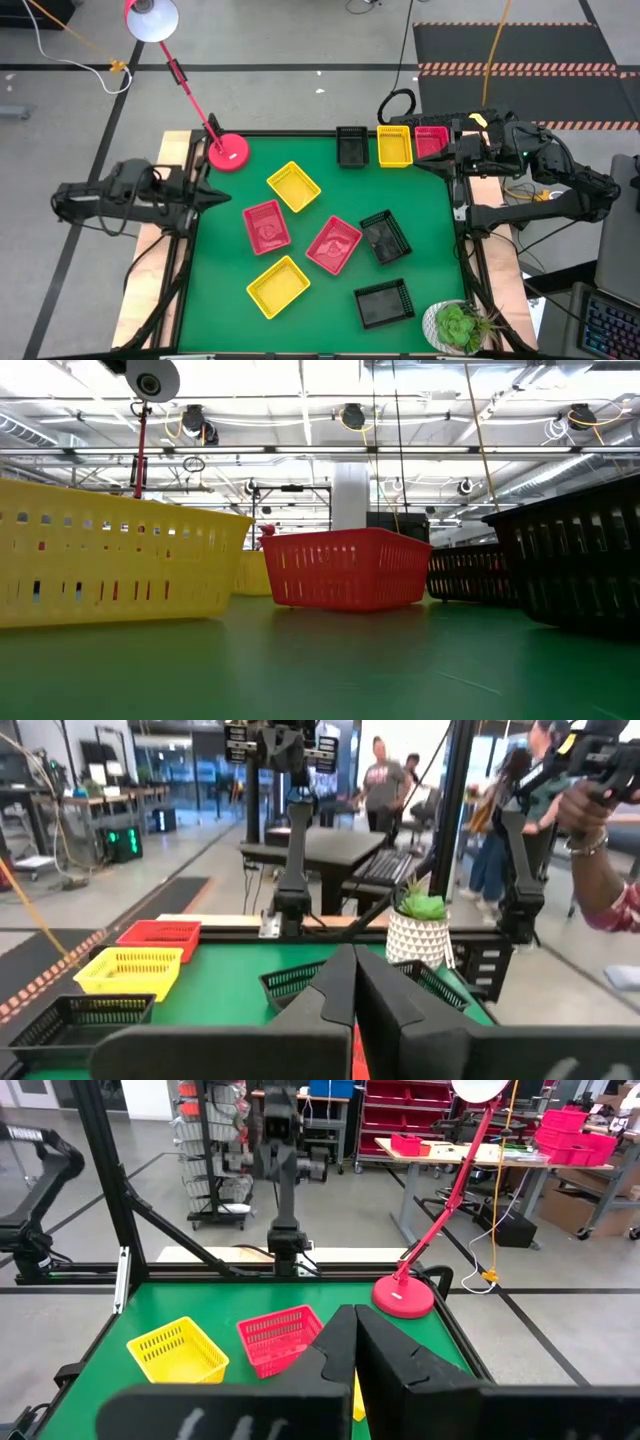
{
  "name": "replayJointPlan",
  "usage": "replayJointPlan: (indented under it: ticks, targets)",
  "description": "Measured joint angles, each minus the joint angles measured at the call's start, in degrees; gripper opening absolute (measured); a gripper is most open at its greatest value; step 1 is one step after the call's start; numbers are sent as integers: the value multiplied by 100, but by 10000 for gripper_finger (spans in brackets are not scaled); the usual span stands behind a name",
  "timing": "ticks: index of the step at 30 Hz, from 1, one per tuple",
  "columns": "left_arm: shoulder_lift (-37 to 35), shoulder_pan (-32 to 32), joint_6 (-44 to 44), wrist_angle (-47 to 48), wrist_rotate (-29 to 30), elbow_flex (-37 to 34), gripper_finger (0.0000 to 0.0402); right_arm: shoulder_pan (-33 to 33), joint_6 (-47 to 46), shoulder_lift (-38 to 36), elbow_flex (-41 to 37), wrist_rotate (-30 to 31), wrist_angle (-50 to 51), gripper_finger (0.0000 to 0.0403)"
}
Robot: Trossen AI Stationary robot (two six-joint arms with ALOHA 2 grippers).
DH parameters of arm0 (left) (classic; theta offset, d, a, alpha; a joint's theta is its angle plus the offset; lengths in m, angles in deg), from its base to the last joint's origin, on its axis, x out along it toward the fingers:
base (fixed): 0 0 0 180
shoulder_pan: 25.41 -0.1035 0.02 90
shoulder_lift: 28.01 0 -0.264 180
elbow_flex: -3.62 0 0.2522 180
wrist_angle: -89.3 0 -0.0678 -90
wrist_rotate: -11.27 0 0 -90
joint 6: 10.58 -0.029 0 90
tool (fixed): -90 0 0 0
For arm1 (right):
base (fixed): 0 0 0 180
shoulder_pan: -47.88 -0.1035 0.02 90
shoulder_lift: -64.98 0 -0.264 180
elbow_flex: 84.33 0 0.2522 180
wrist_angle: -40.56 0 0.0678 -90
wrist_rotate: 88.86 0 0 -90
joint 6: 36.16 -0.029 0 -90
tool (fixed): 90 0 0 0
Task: Stack baskets by color
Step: Stack the bottom right red bin on the top red bin
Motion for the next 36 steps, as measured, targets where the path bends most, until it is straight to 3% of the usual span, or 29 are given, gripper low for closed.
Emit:
replayJointPlan:
  ticks: [13, 18, 29, 36]
  targets:
    - [2431, -2, -641, 1734, 47, 3284, 3, -1, 0, 0, 0, 0, 0, 0]
    - [3147, 0, -777, 2454, 48, 4238, 3, 0, 0, 0, 0, 0, 0, 0]
    - [3362, 0, -1654, 2537, 203, 4379, 3, -1, 0, 0, 0, 0, 0, 0]
    - [3368, -2, -915, 2602, 656, 4376, 3, -1, -2, 3, 0, 0, -2, 0]
